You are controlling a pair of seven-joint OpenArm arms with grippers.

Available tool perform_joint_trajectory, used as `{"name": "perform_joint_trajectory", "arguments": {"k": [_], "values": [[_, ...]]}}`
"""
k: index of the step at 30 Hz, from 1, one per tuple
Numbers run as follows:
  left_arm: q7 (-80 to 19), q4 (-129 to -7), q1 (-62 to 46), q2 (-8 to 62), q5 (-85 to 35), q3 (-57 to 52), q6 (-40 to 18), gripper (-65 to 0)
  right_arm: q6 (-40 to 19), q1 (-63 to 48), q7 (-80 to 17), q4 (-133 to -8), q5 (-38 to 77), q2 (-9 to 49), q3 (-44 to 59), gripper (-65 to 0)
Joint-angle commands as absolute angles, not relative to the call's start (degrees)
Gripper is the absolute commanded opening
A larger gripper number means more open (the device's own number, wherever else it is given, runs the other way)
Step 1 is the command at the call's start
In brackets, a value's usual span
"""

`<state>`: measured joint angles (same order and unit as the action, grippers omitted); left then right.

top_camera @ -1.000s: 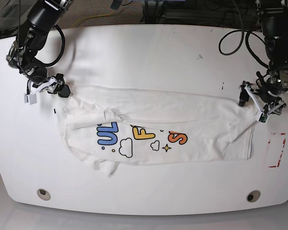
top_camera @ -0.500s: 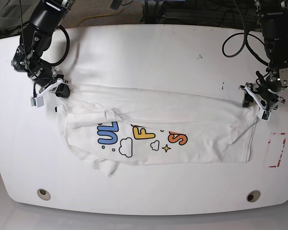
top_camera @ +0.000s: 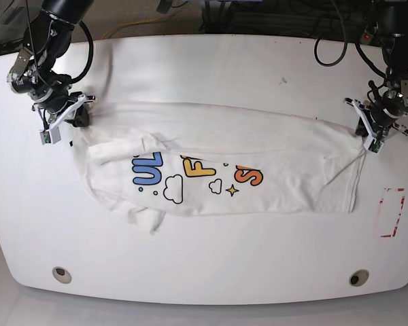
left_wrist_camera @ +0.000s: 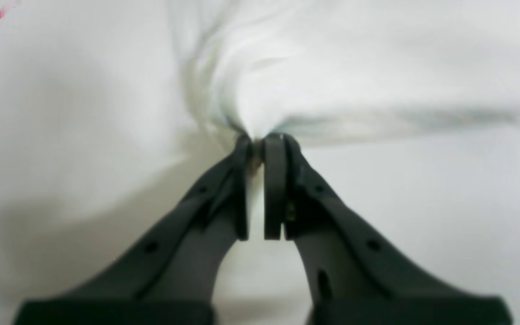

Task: Fold the T-shirt properly
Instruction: 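Drag the folded shirt with both grippers toward the robot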

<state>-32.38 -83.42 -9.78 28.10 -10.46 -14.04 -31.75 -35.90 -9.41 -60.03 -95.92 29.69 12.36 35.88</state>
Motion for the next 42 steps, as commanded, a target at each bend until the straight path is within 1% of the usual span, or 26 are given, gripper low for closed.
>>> {"name": "perform_joint_trajectory", "arguments": {"k": [1, 5, 7, 13, 14, 16, 18, 20, 21, 23, 25, 26, 27, 29, 35, 38, 42], "values": [[-34.6, -87.6, -12.4, 29.5, -10.2, -17.9, -34.2, -63.7, -36.0, -10.9, -60.0, -100.7, 30.1, 11.7, 36.7, -65.0], [-38.3, -91.5, -17.0, 29.4, -10.0, -21.8, -39.6, -63.7, -36.2, -14.4, -62.0, -104.4, 30.0, 10.5, 39.3, -65.0], [-38.4, -92.4, -19.8, 29.4, -10.0, -24.0, -40.0, -63.7, -36.2, -16.0, -62.7, -104.6, 30.1, 10.5, 40.0, -65.0], [-38.5, -92.6, -23.9, 29.4, -10.2, -28.5, -40.0, -63.7, -36.3, -19.8, -62.5, -104.7, 30.1, 10.4, 40.0, -65.0], [-38.5, -92.6, -25.0, 29.4, -10.2, -29.3, -40.0, -62.9, -36.3, -20.4, -62.5, -105.3, 30.1, 10.4, 40.0, -65.0], [-38.5, -92.6, -26.7, 29.3, -10.2, -30.7, -40.0, -59.2, -36.3, -22.0, -62.5, -106.6, 30.1, 10.5, 40.0, -64.8], [-38.5, -92.8, -26.9, 29.1, -10.2, -31.3, -40.0, -54.3, -36.3, -22.7, -62.5, -107.2, 30.1, 10.5, 40.0, -62.8], [-38.5, -93.4, -27.0, 27.6, -10.2, -31.6, -40.0, -49.3, -36.3, -22.9, -62.6, -108.0, 29.9, 10.5, 40.0, -55.3], [-38.6, -94.0, -27.2, 27.1, -10.2, -31.9, -40.0, -46.5, -36.3, -23.1, -62.6, -108.1, 29.8, 10.5, 40.0, -50.6], [-39.6, -96.1, -28.4, 25.7, -10.2, -33.5, -40.0, -38.5, -36.3, -23.9, -62.5, -108.3, 30.0, 10.5, 40.0, -37.3], [-41.2, -97.5, -28.3, 25.0, -10.2, -33.7, -40.0, -33.3, -36.3, -23.8, -62.5, -108.3, 30.0, 10.5, 40.0, -31.2], [-42.9, -98.8, -28.2, 24.4, -10.2, -33.7, -40.0, -29.4, -36.3, -23.7, -62.5, -108.3, 30.0, 10.5, 40.0, -28.9], [-44.2, -99.9, -28.2, 24.0, -10.3, -33.8, -40.0, -26.8, -36.3, -23.6, -62.5, -108.3, 30.0, 10.5, 40.0, -28.5], [-46.4, -102.6, -28.2, 23.4, -10.4, -33.8, -40.0, -25.1, -36.3, -23.6, -62.5, -108.9, 30.1, 10.5, 39.8, -28.7], [-52.1, -113.4, -28.2, 19.4, -10.4, -33.7, -40.0, -25.3, -36.3, -23.6, -62.5, -111.5, 30.1, 10.5, 39.5, -28.7], [-54.6, -114.6, -26.9, 16.9, -11.3, -32.9, -40.0, -25.3, -36.3, -22.6, -62.5, -111.4, 30.1, 10.5, 39.5, -28.7], [-59.0, -114.2, -22.6, 16.0, -13.1, -29.1, -40.0, -25.3, -36.3, -22.4, -62.5, -111.2, 30.1, 10.5, 39.5, -28.7]]}}
